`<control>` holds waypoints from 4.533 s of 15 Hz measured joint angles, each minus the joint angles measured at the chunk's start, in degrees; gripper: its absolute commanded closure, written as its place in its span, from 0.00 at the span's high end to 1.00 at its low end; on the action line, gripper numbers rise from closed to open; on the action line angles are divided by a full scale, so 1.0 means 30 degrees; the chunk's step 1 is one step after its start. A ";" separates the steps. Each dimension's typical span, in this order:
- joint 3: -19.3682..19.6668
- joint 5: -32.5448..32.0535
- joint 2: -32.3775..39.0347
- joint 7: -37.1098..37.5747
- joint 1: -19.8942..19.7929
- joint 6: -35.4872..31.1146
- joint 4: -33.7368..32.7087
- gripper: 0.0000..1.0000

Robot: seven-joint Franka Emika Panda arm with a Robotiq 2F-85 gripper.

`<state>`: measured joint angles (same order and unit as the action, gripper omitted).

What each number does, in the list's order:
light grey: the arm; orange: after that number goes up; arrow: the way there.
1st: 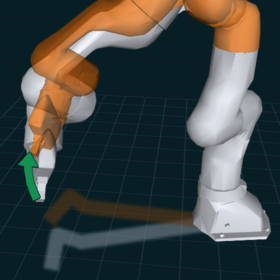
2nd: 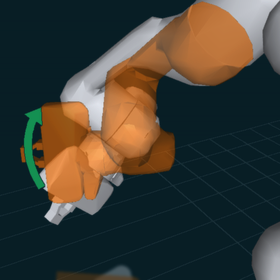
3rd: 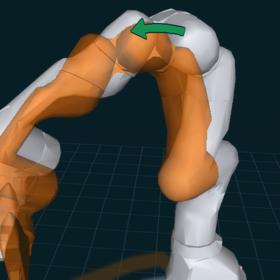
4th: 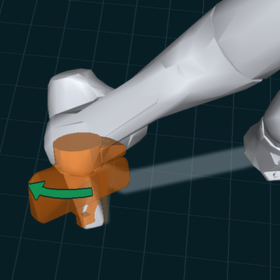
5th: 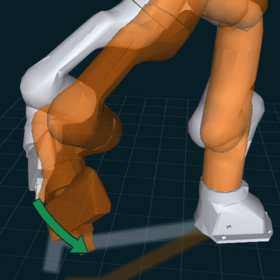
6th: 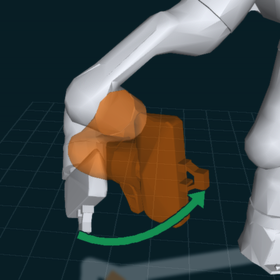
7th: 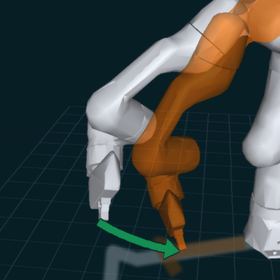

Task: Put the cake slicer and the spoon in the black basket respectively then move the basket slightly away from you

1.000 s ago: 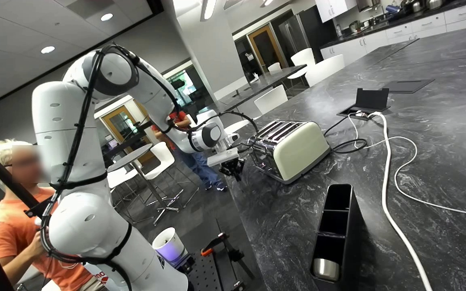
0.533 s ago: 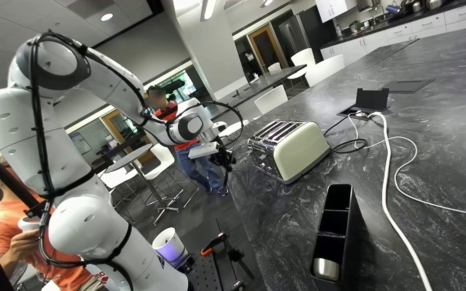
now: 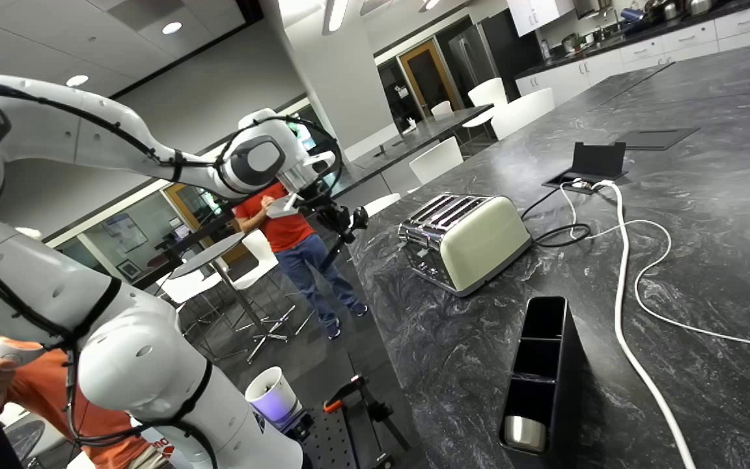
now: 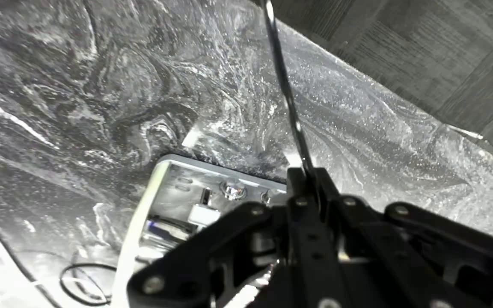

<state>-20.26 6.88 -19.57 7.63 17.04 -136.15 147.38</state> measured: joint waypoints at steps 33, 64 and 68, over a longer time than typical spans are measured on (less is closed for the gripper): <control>0.0109 -0.9832 -0.1825 2.1156 -0.9100 0.1000 -0.1183 0.02; 0.3385 -3.2246 0.6471 4.7313 -0.5037 1.1619 -0.3711 0.02; 0.3731 -3.1375 0.7365 4.7313 -0.4725 1.1616 -0.3749 0.02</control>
<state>-9.07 -87.24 2.52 149.57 2.87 -101.30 136.13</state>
